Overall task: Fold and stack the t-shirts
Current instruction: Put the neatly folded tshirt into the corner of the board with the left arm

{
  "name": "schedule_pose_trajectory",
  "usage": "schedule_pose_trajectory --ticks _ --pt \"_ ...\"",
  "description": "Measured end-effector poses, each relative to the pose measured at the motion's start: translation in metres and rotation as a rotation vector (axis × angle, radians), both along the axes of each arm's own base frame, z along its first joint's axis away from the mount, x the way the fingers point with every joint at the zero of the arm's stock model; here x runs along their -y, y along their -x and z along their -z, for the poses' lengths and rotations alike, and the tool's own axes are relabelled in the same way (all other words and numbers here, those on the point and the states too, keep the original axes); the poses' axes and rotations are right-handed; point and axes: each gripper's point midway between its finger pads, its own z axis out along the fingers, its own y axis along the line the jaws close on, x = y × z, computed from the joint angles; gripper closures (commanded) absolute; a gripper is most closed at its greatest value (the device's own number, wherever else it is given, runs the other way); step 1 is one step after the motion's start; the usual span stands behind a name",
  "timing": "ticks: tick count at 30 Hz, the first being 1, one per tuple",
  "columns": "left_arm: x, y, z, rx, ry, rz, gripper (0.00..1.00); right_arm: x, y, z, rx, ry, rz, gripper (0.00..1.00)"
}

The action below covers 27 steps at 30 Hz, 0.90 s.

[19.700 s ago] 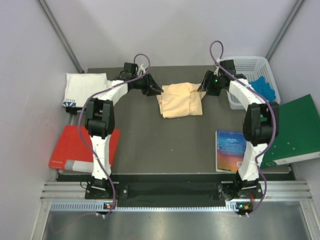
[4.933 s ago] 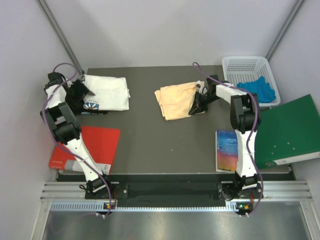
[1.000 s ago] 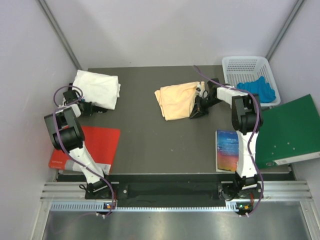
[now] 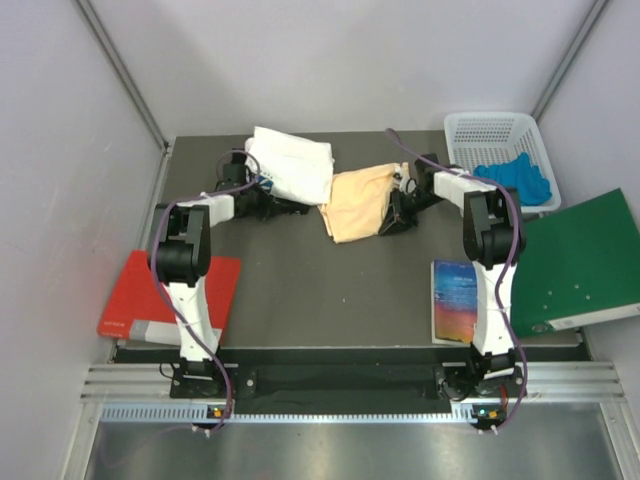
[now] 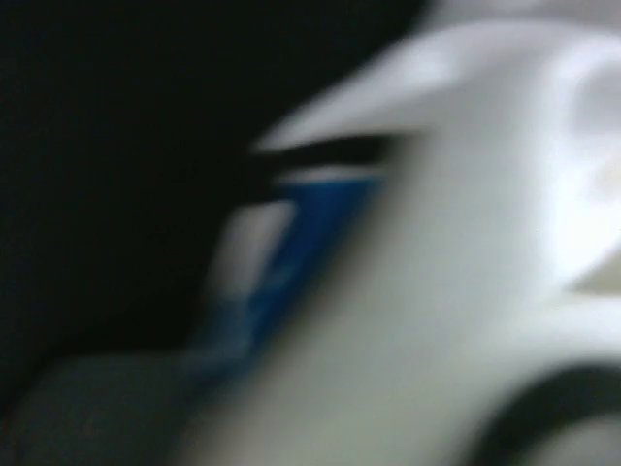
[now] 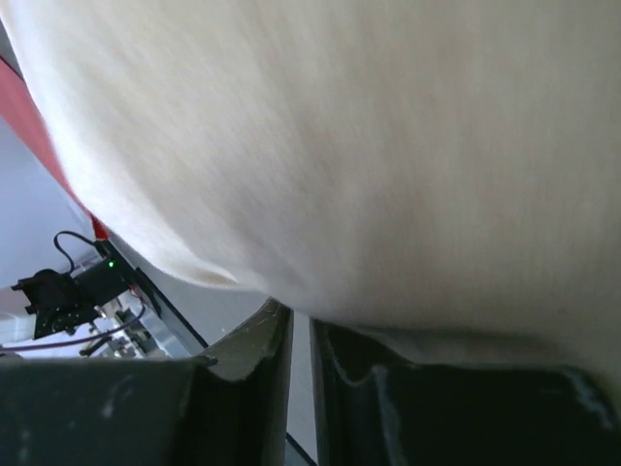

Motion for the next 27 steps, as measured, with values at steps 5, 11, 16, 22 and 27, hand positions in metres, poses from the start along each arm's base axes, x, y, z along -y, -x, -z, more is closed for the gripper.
schedule_pose_trajectory --ticks 5,11,16,22,27 --pt "0.006 0.038 0.001 -0.050 0.000 0.045 1.00 0.001 -0.005 -0.006 0.016 0.012 0.004 0.65" --pt "-0.006 0.071 0.004 -0.122 0.024 0.042 1.00 0.003 -0.009 -0.022 0.063 0.025 0.008 0.62" --pt "-0.007 0.085 0.004 -0.136 0.021 0.054 0.64 0.002 -0.012 -0.042 0.112 0.015 0.009 0.59" --pt "0.002 0.112 -0.003 -0.217 0.055 0.135 0.16 0.004 -0.004 -0.080 0.161 0.008 0.006 0.53" --pt "0.003 0.135 -0.011 -0.265 0.001 0.237 0.01 0.010 0.026 -0.115 0.201 0.001 -0.005 0.46"
